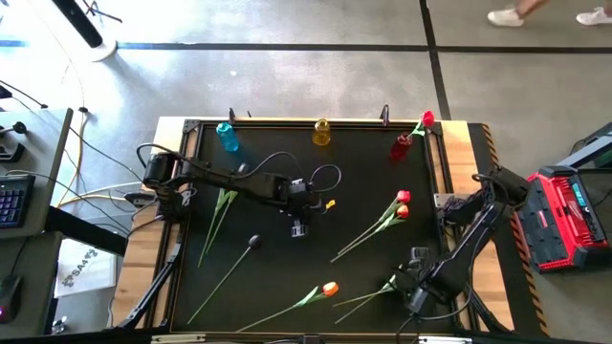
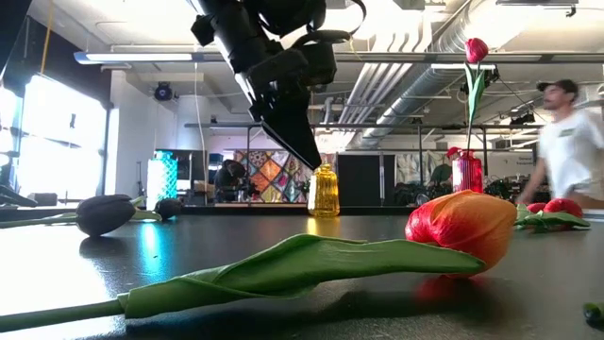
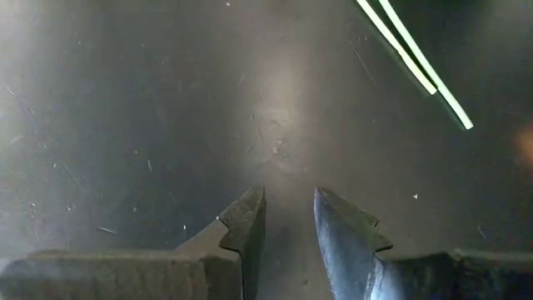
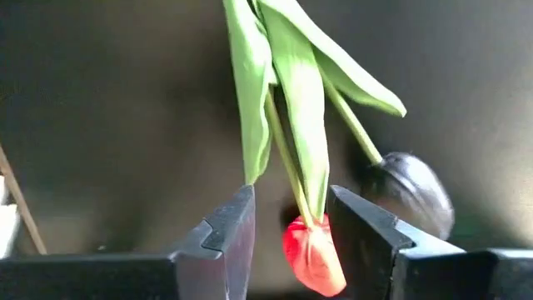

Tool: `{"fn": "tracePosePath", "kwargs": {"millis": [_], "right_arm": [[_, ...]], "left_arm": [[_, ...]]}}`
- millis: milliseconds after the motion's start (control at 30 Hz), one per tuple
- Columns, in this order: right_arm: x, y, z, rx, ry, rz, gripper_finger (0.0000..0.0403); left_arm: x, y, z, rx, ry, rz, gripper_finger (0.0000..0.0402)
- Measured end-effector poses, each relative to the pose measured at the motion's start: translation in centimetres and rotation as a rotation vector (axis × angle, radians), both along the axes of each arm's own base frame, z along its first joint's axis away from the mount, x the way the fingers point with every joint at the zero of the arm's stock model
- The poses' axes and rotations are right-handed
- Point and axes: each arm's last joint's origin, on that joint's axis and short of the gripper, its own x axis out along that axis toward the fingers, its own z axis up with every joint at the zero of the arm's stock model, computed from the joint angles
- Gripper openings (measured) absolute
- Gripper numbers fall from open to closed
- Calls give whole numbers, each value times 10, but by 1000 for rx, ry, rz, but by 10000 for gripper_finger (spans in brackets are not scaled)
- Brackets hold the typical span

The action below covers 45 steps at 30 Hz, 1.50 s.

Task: Sort flowers into vase by color
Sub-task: Put the bottom red flower into the red vase

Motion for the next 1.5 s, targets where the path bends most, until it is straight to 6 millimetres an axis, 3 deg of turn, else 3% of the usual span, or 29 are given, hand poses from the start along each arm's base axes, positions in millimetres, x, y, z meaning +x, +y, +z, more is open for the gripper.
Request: {"fn": "tracePosePath", "kwargs": {"millis": [300, 500, 667, 900, 1167, 1367, 1500], "right_arm": [[-9, -8, -28, 29, 20, -25, 133], [-11, -10, -30, 53, 70, -57, 73], [-2, -5, -17, 143, 167, -97, 7], [28, 0, 30, 340, 114, -135, 11], [58, -47, 68, 450, 85, -512, 2], [72, -94, 88, 511, 17, -748, 1], [83, -121, 99, 597, -49, -826, 1]], "left_arm": [[0, 0, 0, 0, -2, 0, 92], [1, 1, 1, 0, -17, 1, 92], [4, 0, 3, 0, -54, -1, 92], [11, -1, 8, 39, -142, -60, 92], [12, -13, 24, 106, -234, -204, 103], [5, -7, 52, -43, -342, -258, 140], [6, -5, 63, 40, -423, -314, 171]]}}
